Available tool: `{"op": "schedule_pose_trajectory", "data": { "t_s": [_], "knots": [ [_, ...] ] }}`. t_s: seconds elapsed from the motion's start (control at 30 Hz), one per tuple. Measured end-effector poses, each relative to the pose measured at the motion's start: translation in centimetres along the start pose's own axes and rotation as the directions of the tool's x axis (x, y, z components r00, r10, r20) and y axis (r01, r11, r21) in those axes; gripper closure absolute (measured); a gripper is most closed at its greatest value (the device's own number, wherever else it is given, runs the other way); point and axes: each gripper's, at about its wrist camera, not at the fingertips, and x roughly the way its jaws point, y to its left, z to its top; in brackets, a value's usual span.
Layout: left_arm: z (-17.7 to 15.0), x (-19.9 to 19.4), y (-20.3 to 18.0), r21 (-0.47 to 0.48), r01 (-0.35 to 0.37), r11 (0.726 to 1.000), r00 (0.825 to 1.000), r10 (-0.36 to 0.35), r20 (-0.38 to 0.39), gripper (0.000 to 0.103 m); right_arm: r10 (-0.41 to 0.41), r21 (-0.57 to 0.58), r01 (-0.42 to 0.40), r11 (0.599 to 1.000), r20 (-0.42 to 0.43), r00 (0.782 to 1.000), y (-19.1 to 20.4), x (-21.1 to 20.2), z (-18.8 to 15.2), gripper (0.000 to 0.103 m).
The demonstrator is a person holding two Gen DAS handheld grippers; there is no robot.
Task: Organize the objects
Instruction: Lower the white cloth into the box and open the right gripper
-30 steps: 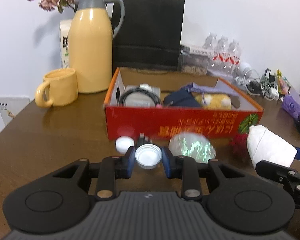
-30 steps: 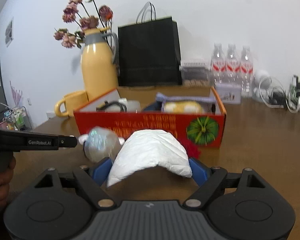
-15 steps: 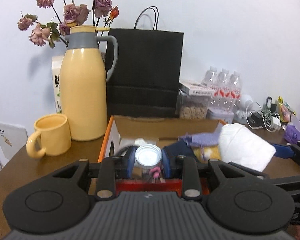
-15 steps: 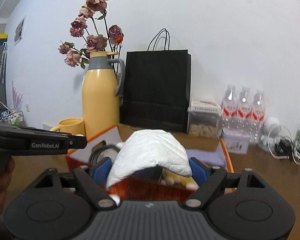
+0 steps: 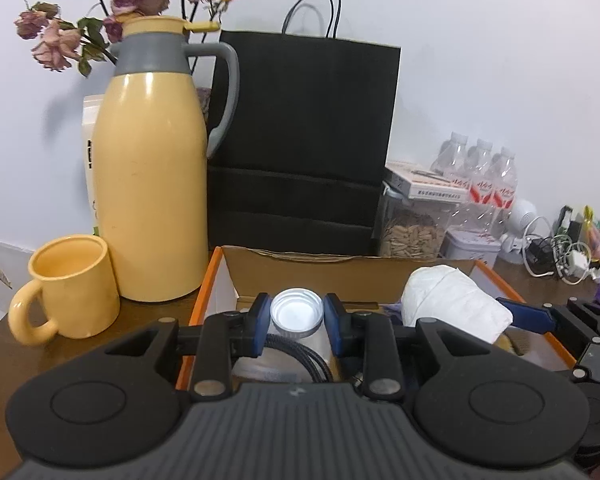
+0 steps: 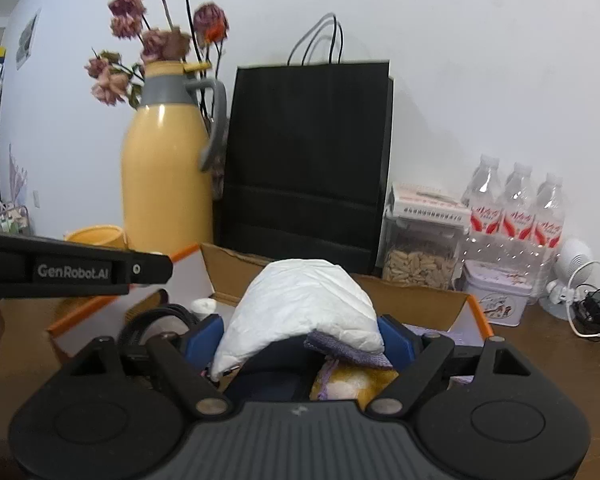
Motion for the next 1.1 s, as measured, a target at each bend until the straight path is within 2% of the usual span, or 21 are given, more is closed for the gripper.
{"op": "schedule_pose_trajectory", "data": {
  "t_s": [0.3, 0.33, 0.37, 0.4, 0.43, 0.47, 0.63, 1.1],
  "knots": [
    [-0.2, 2.5, -0.1, 0.042, 0.004, 0.999, 1.0, -0.003, -0.025, 0.071, -0.023, -0.023, 0.021, 1.0, -0.048, 0.999, -1.0, 2.7, -0.2, 0.018],
    [-0.3, 2.6, -0.1, 0.045, 0.007, 0.999, 1.0, -0.006, -0.026, 0.059, -0.026, -0.021, 0.025, 0.999, -0.058, 0.998, -1.1, 2.8, -0.3, 0.014],
    [-0.3, 2.6, -0.1, 0.045, 0.005, 0.999, 1.0, -0.004, -0.027, 0.036, -0.031, -0.016, 0.03, 0.999, -0.067, 0.997, -1.2, 2.9, -0.4, 0.007],
    [-0.4, 2.5, -0.1, 0.044, -0.002, 0.999, 1.0, 0.003, -0.023, 0.024, -0.036, -0.012, 0.035, 0.999, -0.073, 0.997, -1.3, 3.0, -0.5, 0.004],
    [-0.4, 2.4, -0.1, 0.043, -0.007, 0.999, 1.0, 0.008, -0.01, 0.002, -0.04, -0.007, 0.039, 0.999, -0.076, 0.996, -1.4, 2.9, -0.6, 0.0],
    [-0.4, 2.1, -0.1, 0.041, -0.011, 0.999, 1.0, 0.011, 0.01, 0.0, -0.045, 0.0, 0.045, 0.999, -0.076, 0.996, -1.5, 2.9, -0.6, 0.0],
    [-0.3, 1.7, -0.3, 0.038, -0.013, 0.999, 1.0, 0.013, 0.017, 0.0, -0.054, 0.034, 0.058, 0.998, -0.093, 0.994, -2.1, 2.5, -0.7, 0.0],
    [-0.2, 0.3, -0.4, 0.033, -0.004, 0.999, 0.999, 0.003, 0.036, 0.0, -0.056, 0.031, 0.058, 0.998, -0.044, 0.997, -2.1, 0.4, 0.2, 0.0]
  ]
}}
